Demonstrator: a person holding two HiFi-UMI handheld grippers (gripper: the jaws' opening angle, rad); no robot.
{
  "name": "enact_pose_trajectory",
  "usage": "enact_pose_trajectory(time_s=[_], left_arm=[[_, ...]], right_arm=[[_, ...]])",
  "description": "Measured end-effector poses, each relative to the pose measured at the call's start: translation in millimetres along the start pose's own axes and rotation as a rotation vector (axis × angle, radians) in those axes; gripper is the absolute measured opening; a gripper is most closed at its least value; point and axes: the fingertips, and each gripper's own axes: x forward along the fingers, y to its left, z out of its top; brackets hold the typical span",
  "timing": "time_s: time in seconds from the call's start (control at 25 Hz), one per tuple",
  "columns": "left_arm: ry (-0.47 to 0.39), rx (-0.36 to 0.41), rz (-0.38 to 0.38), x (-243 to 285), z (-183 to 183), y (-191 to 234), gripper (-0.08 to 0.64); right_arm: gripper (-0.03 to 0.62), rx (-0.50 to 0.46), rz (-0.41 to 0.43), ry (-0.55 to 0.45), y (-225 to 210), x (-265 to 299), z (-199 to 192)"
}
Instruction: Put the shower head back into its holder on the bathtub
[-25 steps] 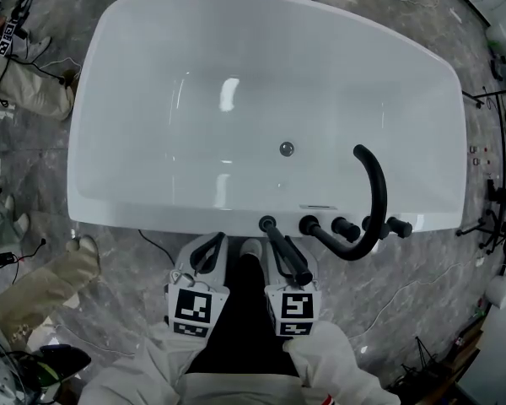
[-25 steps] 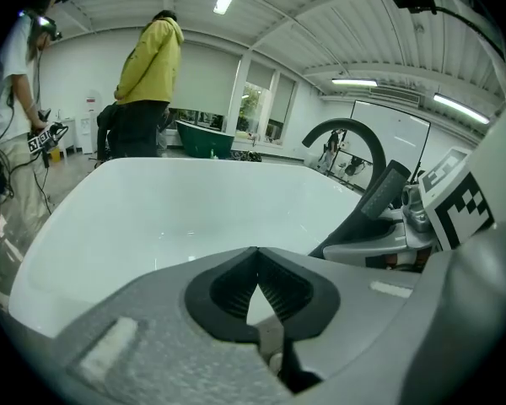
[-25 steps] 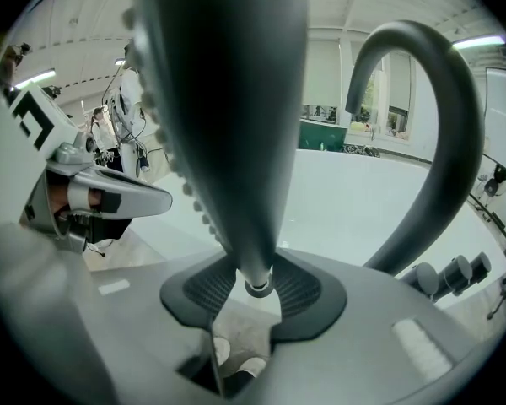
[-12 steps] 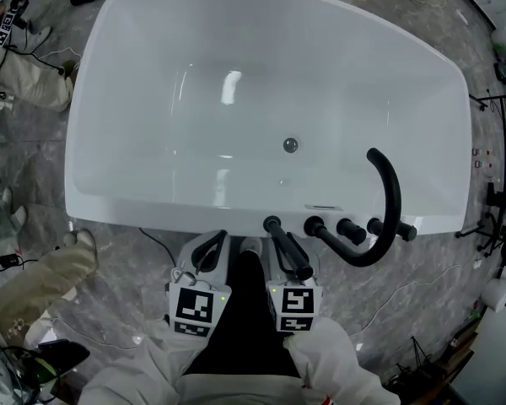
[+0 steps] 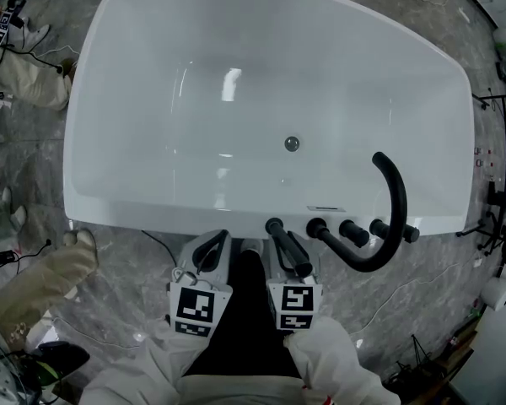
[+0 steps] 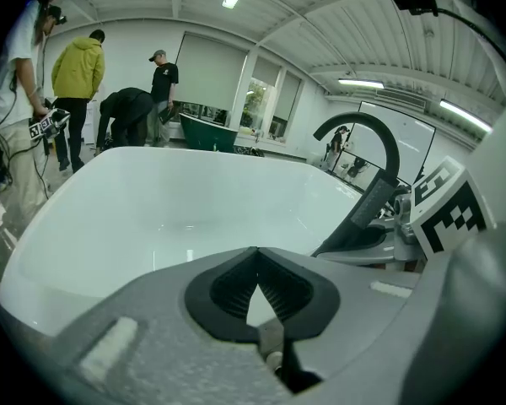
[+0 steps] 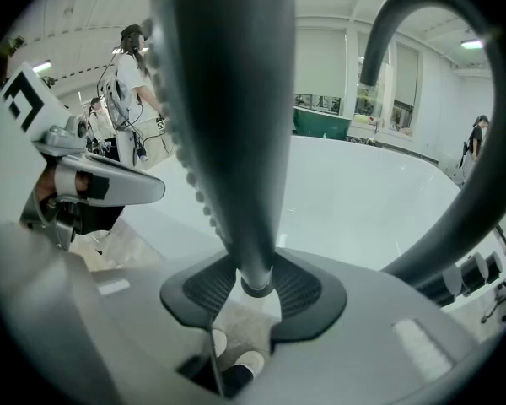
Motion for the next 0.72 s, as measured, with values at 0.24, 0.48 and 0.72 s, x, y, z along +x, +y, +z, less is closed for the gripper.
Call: enact_pose_trajectory(time_s=[0.24, 0.48, 0.72], left_arm=[[0.004, -0.009, -0.001, 3, -2, 3, 0.002], [0.005, -0.015, -0.001, 4, -1, 5, 0.002], [0.007, -0.022, 0.004, 2, -3, 8, 0.002]], right_arm=[[0.137, -0.016, 0.001, 0.005, 2, 5, -2], [0.137, -0.025, 0.001, 0.016, 3, 10, -3], [0.137, -0.036, -0.002, 0.023, 5, 11, -2]])
